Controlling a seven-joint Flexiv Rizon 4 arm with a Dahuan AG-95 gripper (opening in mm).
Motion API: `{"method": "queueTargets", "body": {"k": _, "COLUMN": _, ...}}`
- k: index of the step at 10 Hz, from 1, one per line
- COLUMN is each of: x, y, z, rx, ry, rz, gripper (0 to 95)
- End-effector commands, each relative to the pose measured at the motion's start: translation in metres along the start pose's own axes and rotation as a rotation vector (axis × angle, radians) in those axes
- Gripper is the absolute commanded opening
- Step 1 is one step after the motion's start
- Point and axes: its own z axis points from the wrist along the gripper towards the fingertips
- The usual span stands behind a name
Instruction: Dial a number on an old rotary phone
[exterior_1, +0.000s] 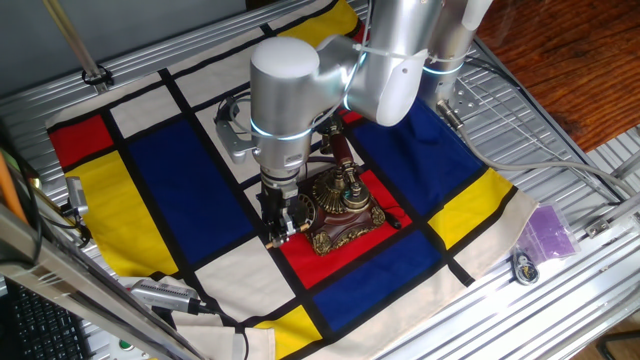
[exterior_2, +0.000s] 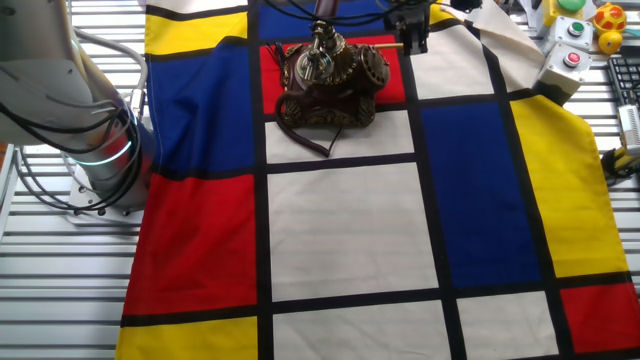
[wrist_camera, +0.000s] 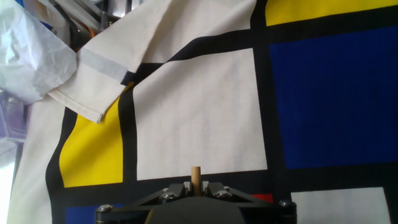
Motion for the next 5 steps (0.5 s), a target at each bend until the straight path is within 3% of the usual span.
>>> {"method": "queueTargets", "body": {"k": 1, "x": -0.0003, "y": -0.001, "z": 0.0006, "rx": 0.002, "ry": -0.002, "rz": -0.007, "gripper": 0.0}}
{"method": "queueTargets", "body": {"k": 5, "x": -0.0005, "y": -0.0015, "z": 0.0013, "rx": 0.006, "ry": -0.012, "rz": -0.021, "gripper": 0.0}}
